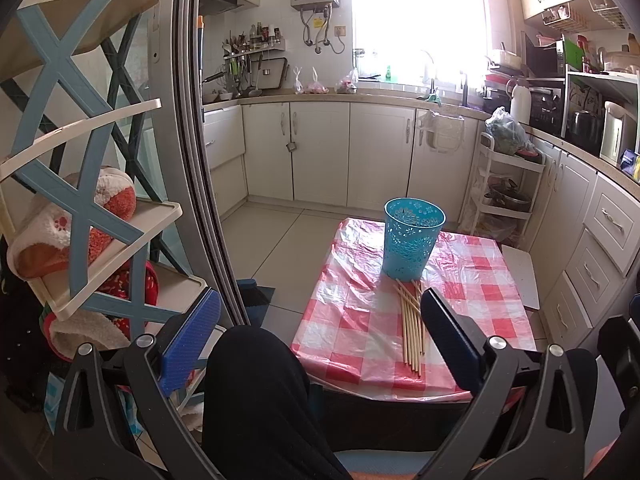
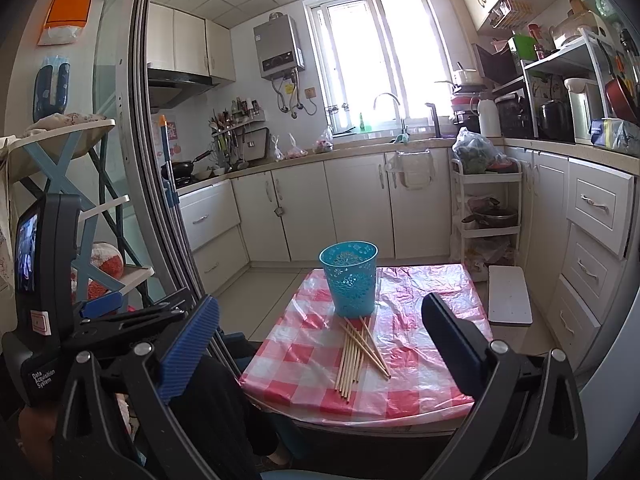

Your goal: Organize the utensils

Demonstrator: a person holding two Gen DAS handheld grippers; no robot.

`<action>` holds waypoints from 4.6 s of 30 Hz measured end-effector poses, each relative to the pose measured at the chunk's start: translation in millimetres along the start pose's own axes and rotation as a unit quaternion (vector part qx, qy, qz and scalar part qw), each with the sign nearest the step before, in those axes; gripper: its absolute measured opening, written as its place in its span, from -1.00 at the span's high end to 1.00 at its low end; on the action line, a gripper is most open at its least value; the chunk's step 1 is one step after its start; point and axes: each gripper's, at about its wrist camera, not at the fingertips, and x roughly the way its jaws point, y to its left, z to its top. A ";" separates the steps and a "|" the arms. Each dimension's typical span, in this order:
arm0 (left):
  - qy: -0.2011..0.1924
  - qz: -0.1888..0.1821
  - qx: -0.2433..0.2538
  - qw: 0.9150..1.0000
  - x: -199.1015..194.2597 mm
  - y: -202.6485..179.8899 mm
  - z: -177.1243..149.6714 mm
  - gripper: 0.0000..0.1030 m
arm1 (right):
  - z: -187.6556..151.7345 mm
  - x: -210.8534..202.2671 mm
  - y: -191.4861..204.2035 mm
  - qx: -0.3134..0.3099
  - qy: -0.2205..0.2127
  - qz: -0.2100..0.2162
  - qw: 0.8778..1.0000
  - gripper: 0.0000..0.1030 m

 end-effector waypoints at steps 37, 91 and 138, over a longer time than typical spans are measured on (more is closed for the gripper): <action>0.008 -0.005 0.005 1.000 5.6 -5.4 0.0 -0.88 | -6.3 13.2 4.5 -0.035 0.012 -0.001 0.999 -0.89; 0.322 -0.075 -0.026 0.943 424.3 -143.2 -57.1 -0.05 | -132.6 361.7 -155.1 0.046 0.338 -0.010 0.940 0.88; 0.304 -0.186 0.058 0.933 376.3 -85.5 -8.0 0.90 | -112.4 408.9 -169.5 0.001 0.329 -0.002 0.944 0.88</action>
